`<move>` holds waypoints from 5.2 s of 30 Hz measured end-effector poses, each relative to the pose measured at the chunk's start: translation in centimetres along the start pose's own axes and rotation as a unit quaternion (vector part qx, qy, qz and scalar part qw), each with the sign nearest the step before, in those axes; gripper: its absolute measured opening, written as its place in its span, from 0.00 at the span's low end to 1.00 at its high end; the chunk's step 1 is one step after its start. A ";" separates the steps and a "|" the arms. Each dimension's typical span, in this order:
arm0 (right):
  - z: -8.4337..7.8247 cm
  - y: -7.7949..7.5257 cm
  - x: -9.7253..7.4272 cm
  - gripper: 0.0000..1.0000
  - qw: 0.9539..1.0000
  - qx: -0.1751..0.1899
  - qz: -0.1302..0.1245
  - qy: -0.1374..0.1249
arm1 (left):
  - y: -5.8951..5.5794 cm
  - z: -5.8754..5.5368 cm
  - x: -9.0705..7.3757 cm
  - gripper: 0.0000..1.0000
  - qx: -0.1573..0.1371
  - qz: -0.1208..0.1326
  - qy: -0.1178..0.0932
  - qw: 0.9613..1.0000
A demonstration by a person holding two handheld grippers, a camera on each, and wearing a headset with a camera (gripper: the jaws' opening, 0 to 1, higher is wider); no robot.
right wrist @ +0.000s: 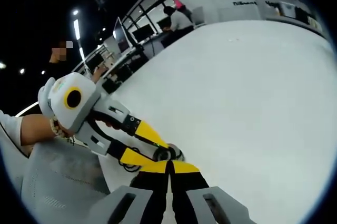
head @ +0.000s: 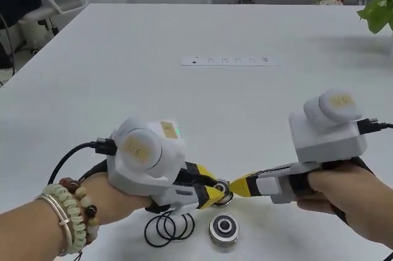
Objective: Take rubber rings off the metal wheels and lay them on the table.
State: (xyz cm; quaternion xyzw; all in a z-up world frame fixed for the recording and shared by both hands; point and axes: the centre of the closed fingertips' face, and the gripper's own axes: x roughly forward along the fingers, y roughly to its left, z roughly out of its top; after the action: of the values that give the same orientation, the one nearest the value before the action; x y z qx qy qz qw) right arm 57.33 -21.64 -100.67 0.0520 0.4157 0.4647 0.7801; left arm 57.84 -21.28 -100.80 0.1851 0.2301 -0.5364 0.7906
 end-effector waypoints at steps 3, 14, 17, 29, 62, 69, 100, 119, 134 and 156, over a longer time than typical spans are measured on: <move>0.1 0.1 0.0 0.00 1.000 -0.001 0.003 -0.001 | 0.0 0.0 0.0 0.13 0.001 0.000 0.000 1.000; 0.3 0.1 0.2 0.00 1.000 -0.009 0.003 -0.001 | 0.0 0.0 0.0 0.13 0.001 0.000 0.000 1.000; 0.3 0.2 0.2 0.00 1.000 -0.011 0.004 -0.001 | 0.0 0.0 0.0 0.13 0.001 0.000 0.000 1.000; 1.7 1.7 0.2 0.00 0.998 -0.047 0.019 -0.025 | -0.1 0.1 0.1 0.13 0.000 0.000 -0.003 1.000; 2.7 -0.5 -1.9 0.00 0.998 0.009 -0.005 -0.062 | 1.1 2.5 -5.2 0.38 -0.008 -0.018 -0.013 1.000; 3.7 -0.4 -2.9 0.00 0.996 0.019 -0.004 -0.084 | 2.1 2.2 -8.8 0.46 -0.005 0.014 -0.021 1.000; 5.8 4.0 -3.1 0.00 0.993 -0.007 0.043 -0.113 | -0.5 -6.0 -18.0 0.61 -0.105 0.134 -0.009 0.985; 0.4 7.5 1.1 0.00 0.994 -0.068 0.084 0.010 | -2.6 -8.4 -18.9 0.61 -0.158 0.155 -0.014 0.975; -2.8 8.5 2.9 0.00 0.987 -0.106 0.095 0.072 | -2.5 -8.2 -19.0 0.60 -0.166 0.159 -0.024 0.973; -2.9 7.1 2.9 0.13 0.977 -0.188 0.054 0.084 | -2.6 -7.9 -18.8 0.62 -0.164 0.155 -0.027 0.974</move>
State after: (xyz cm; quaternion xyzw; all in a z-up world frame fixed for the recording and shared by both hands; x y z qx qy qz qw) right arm 51.10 -16.33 -100.99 -0.1122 0.3810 0.5791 0.7120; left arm 48.12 -3.63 -96.84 0.0718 0.2622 -0.3666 0.8898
